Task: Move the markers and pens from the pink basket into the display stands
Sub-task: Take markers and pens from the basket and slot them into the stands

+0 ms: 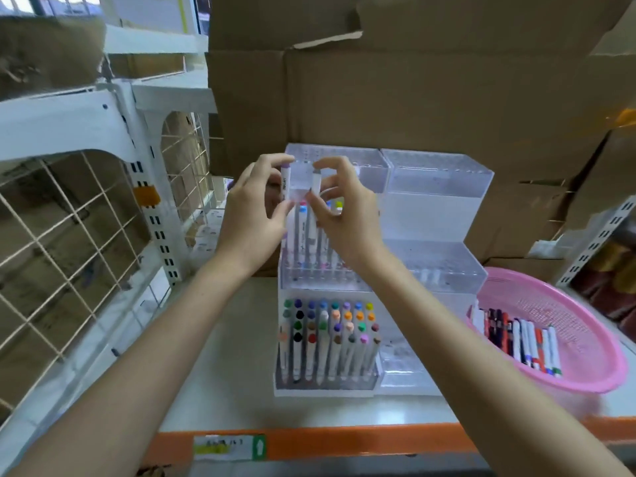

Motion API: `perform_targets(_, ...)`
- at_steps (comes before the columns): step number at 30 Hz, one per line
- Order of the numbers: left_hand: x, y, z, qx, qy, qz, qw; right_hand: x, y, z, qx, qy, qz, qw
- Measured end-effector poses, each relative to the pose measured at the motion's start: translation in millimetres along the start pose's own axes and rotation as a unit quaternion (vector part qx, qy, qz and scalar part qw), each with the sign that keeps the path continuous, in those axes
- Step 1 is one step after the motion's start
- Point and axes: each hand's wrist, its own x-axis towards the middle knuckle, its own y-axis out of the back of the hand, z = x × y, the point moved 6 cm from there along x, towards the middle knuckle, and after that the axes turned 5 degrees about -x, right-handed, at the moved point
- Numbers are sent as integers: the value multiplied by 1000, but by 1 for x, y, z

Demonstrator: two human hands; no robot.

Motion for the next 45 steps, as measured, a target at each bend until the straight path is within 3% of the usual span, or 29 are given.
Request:
perform_targets(7,-5,-8,-22,-86,19,-33,996,-5,-14,-5,-64,26,40,997)
perform_targets(30,-28,-19,-31,-47,-22,-80,995,-21,-13,-4,-59,24,95,993)
perform_targets(38,-32,-20,-42,-65,19,-97,993,-24,-21,-3,-74,31,83,993)
perform_targets(45,-31,-17,-36,-51,-21,-88,995,-23,-19,1,-62,21,73,995)
